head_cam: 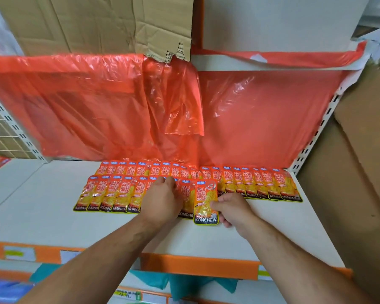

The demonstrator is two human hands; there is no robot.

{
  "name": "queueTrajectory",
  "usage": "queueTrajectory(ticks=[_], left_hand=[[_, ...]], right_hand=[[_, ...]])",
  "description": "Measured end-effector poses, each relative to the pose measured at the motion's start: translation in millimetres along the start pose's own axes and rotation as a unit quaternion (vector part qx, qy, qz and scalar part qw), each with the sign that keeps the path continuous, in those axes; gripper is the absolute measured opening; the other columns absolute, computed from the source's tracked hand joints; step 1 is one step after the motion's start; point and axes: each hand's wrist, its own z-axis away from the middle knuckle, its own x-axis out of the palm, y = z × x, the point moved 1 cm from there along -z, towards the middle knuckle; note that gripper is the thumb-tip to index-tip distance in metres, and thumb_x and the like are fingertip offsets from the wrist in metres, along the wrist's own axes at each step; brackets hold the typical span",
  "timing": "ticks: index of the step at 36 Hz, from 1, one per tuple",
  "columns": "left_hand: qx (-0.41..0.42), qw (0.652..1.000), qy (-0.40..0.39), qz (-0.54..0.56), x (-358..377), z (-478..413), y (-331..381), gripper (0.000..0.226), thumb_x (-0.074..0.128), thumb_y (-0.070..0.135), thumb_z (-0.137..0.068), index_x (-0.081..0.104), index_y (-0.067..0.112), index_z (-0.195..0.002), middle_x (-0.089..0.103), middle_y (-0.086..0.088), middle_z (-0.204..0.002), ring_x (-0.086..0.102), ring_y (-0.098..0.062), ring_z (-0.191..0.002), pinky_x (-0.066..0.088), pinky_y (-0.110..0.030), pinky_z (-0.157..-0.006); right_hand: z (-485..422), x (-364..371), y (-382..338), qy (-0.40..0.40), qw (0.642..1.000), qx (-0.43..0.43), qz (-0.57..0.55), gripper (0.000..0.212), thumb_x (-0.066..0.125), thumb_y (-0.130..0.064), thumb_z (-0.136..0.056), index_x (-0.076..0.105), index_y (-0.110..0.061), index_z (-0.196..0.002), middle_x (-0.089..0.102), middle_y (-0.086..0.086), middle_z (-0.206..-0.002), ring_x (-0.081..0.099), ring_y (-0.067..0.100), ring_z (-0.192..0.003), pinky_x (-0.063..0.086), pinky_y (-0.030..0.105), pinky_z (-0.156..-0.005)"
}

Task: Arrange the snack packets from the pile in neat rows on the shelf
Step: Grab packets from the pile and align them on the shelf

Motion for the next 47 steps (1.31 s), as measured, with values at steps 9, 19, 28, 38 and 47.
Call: queueTrajectory(ticks=[9, 19, 28, 38, 47], left_hand=[[0.071, 0.997, 0.017, 0.008, -10.1, -11.9, -14.1, 0.027, 0.063, 0.035, -0.085, 0.064, 0.015, -0.103, 0.059, -0.008, -0.093, 0.057, -0.03, -0.089, 0.045, -0.034, -0.067], [0.123, 0.992, -0.004, 0.003, -11.0, -14.4, -30.1, 0.028, 0.064, 0.037, -0.082, 0.065, 0.012, -0.095, 0.058, -0.009, -0.086, 0.059, -0.031, -0.084, 0.048, -0.035, -0.065], [0.158, 0.986, -0.057, -0.003, -21.9, -19.5, -50.2, 0.037, 0.057, 0.044, -0.086, 0.06, 0.018, -0.112, 0.057, -0.006, -0.102, 0.054, -0.027, -0.101, 0.047, -0.034, -0.08], [0.188, 0.977, -0.092, -0.038, -24.0, -10.2, -79.0, 0.052, 0.047, 0.052, -0.084, 0.052, 0.028, -0.131, 0.056, 0.005, -0.127, 0.049, -0.022, -0.119, 0.042, -0.038, -0.096], [0.117, 0.989, -0.072, -0.052, -44.9, 18.4, -107.3, 0.069, 0.041, 0.06, -0.087, 0.032, 0.031, -0.15, 0.035, 0.003, -0.156, 0.029, -0.022, -0.143, 0.024, -0.044, -0.117]], right_hand=[[-9.2, 12.4, -13.6, 0.065, 0.996, 0.0, 0.06, 0.021, 0.069, -0.014, -0.088, 0.054, -0.007, -0.074, 0.049, 0.014, -0.055, 0.036, 0.018, -0.041, 0.026, 0.024, -0.045], [-6.1, 26.2, -21.9, 0.157, 0.952, -0.019, 0.263, 0.033, 0.063, -0.017, -0.077, 0.053, -0.009, -0.046, 0.037, -0.002, -0.027, 0.043, 0.015, -0.029, 0.042, 0.023, -0.044], [3.0, 43.7, -34.3, 0.231, 0.907, -0.009, 0.352, 0.025, 0.064, -0.022, -0.075, 0.046, -0.014, -0.058, 0.05, 0.0, -0.055, 0.061, 0.028, -0.061, 0.042, 0.026, -0.05], [26.9, 71.2, -39.1, 0.273, 0.857, -0.102, 0.425, 0.013, 0.056, -0.031, -0.089, 0.06, -0.021, -0.096, 0.064, 0.0, -0.096, 0.061, 0.025, -0.09, 0.043, 0.03, -0.063], [41.7, 119.5, -55.9, 0.124, 0.827, -0.197, 0.511, 0.064, 0.051, -0.051, -0.092, 0.039, -0.027, -0.15, 0.033, -0.002, -0.157, 0.025, 0.022, -0.144, 0.023, 0.035, -0.118]])
